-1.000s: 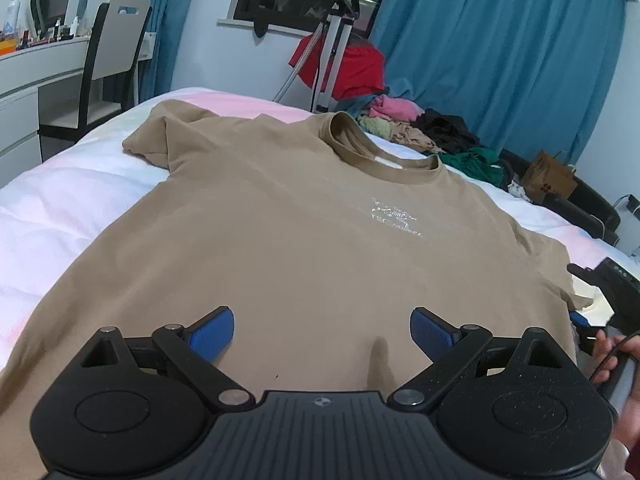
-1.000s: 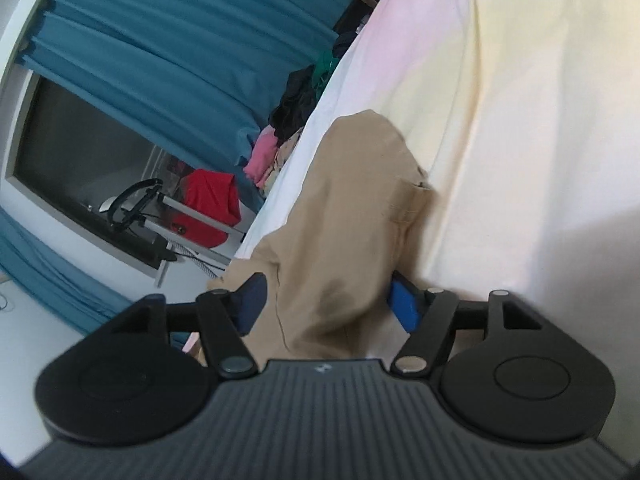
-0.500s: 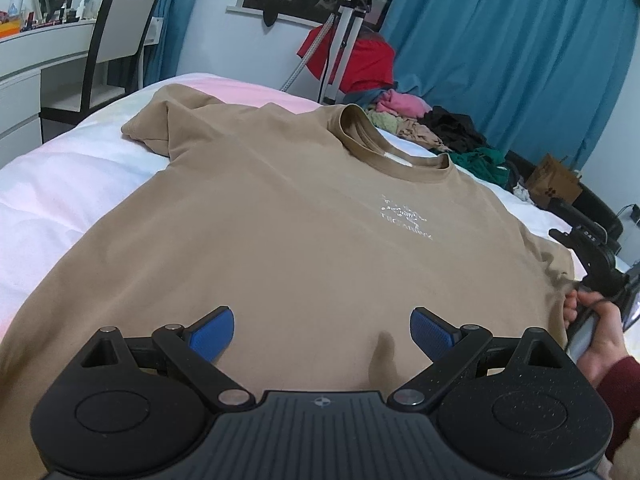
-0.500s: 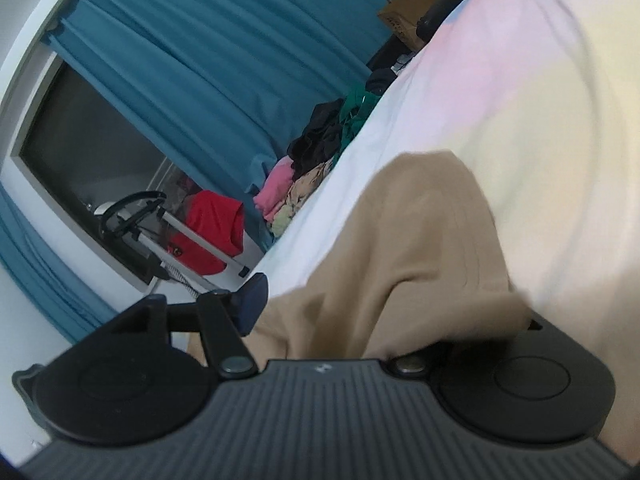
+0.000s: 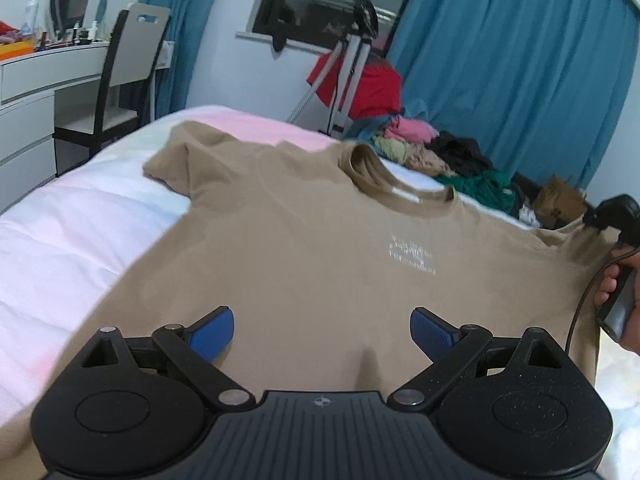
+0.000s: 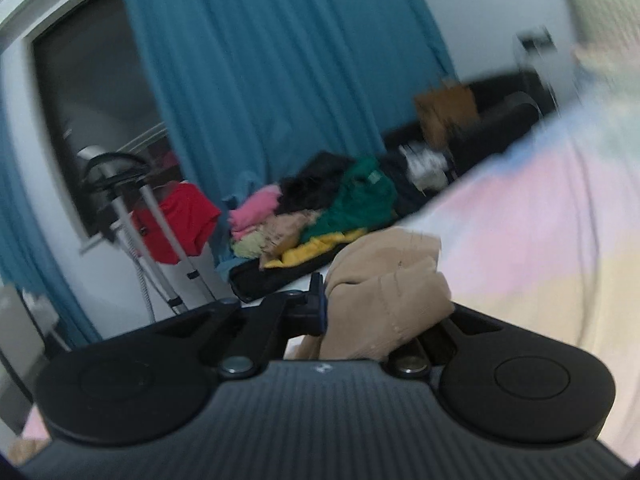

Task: Fold clothes
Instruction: 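Fold the held sleeve side over the shirt's middle with the right gripper, release, then move the left gripper to the opposite side edge of the shirt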

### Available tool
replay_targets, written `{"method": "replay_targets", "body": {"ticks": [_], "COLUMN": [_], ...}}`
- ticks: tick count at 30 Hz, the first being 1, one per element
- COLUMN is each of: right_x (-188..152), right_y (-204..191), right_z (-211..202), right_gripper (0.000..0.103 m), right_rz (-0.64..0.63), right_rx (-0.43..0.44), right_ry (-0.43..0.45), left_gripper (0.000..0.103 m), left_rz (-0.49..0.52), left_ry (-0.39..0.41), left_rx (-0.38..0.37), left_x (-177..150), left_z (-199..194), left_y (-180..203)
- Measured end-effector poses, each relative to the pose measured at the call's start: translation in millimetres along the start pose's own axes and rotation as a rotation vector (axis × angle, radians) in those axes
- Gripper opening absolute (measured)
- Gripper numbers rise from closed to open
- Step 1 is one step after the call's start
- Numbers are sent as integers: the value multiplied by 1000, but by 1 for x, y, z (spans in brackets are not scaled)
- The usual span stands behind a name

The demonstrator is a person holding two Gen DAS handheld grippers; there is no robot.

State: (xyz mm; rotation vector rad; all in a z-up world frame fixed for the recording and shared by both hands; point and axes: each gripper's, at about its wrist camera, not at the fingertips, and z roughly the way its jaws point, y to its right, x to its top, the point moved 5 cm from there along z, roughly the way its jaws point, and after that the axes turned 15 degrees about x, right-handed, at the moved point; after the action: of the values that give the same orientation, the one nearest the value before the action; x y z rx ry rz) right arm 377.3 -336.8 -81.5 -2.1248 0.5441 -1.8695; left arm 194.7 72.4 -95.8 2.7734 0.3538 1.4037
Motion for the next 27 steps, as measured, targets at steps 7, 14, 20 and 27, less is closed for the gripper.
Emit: {"method": "replay_targets", "body": {"ticks": [7,14,20,27], "right_x": [-18,-105,-162,-149], "right_y": [-116,-189,-203,-203], "right_z": [6,52,86,39], "right_gripper": [7,7,15,81], "right_rz": [-207,-274,-271,-221], "right_rx": [109,187,241,350], "right_ry": [-62,-249,-422,-418], "left_gripper": [96,96,96,96], "left_rz": [-54,-86,-83,-82], "left_ry": [52,20,6,-4], "left_rx": [41,120,131,118], "left_x": [22,30,30,29], "left_z": [-18,-9,1,9], "left_y": [-35,-72,-84,-79]}}
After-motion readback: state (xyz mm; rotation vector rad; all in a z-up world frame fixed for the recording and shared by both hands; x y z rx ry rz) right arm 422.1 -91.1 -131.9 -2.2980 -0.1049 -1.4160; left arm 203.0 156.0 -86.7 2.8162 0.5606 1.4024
